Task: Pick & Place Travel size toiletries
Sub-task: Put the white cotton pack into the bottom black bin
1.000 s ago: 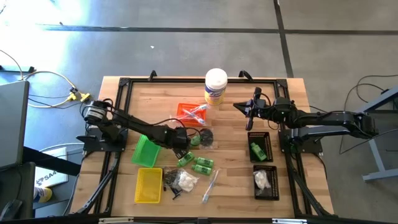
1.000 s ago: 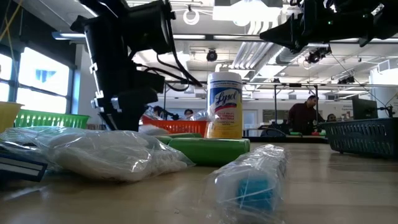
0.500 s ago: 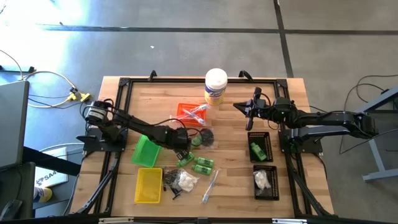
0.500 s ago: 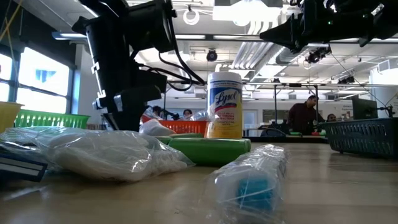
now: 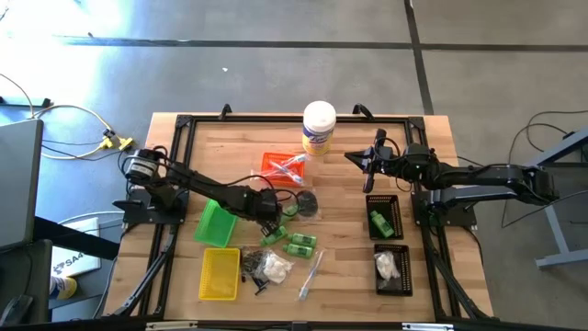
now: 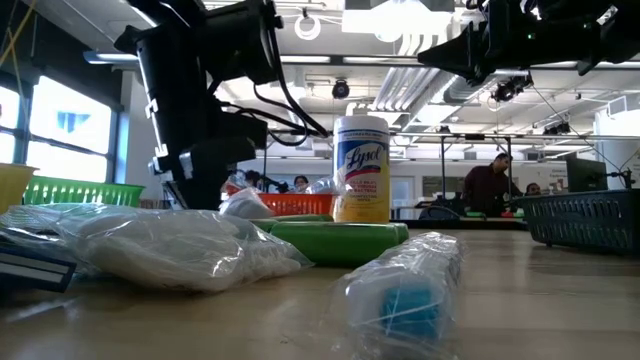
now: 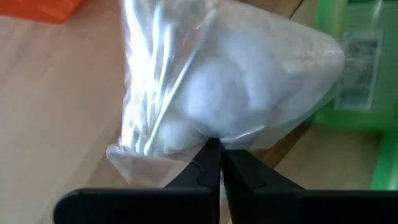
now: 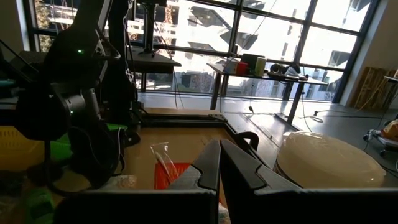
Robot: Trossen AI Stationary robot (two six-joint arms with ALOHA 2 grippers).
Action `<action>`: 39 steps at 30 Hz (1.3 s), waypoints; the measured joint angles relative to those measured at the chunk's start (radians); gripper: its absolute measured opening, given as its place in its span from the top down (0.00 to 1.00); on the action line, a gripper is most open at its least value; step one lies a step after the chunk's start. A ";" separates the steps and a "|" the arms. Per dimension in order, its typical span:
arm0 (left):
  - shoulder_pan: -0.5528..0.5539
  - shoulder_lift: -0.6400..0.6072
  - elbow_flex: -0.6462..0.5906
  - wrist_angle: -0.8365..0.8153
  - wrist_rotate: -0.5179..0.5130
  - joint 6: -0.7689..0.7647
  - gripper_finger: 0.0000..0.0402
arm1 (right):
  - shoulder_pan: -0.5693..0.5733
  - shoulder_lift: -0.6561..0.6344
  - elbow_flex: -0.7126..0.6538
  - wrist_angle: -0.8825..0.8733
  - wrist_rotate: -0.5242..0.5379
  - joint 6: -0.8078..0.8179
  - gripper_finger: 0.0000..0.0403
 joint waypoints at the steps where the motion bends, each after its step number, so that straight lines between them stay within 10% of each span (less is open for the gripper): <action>1: 0.000 -0.012 -0.001 -0.017 -0.004 0.005 1.00 | 0.000 0.000 0.000 0.000 0.000 0.000 0.99; 22: -0.001 -0.433 0.001 -0.233 0.048 0.176 1.00 | 0.000 0.000 0.000 -0.014 0.005 -0.008 0.99; 39: -0.014 -0.601 0.001 -0.625 0.298 -0.078 1.00 | 0.000 0.000 0.000 -0.029 0.008 0.000 0.99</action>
